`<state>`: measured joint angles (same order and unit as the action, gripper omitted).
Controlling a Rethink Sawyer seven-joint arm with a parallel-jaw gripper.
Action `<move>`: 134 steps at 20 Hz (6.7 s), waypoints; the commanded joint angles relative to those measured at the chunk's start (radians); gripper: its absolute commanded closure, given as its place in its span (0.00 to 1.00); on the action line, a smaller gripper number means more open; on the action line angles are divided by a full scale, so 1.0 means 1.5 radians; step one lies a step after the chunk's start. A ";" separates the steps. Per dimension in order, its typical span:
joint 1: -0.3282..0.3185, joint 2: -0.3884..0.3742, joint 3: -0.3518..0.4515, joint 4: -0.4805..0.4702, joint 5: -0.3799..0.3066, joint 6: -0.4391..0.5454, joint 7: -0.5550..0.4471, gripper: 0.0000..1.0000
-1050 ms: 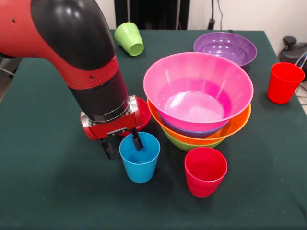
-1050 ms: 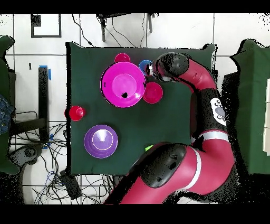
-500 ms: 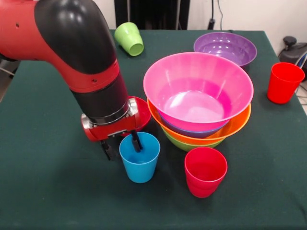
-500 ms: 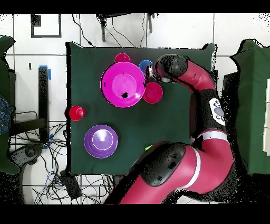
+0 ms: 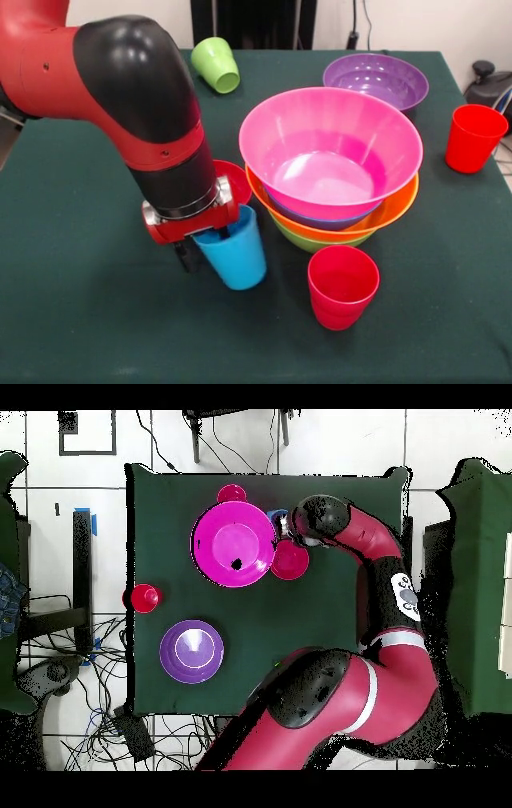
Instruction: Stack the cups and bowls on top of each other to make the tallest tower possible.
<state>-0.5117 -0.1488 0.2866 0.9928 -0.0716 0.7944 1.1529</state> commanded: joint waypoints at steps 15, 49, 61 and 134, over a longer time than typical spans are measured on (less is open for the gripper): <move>0.035 -0.007 -0.033 0.027 -0.076 0.020 -0.008 1.00; -0.128 -0.254 0.120 0.218 -0.034 0.169 -0.163 1.00; -0.166 -0.270 0.221 0.306 0.024 0.088 -0.077 1.00; -0.007 -0.162 0.083 0.209 -0.043 0.120 0.078 1.00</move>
<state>-0.5556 -0.3900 0.4427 1.3298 -0.1252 0.9136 1.1529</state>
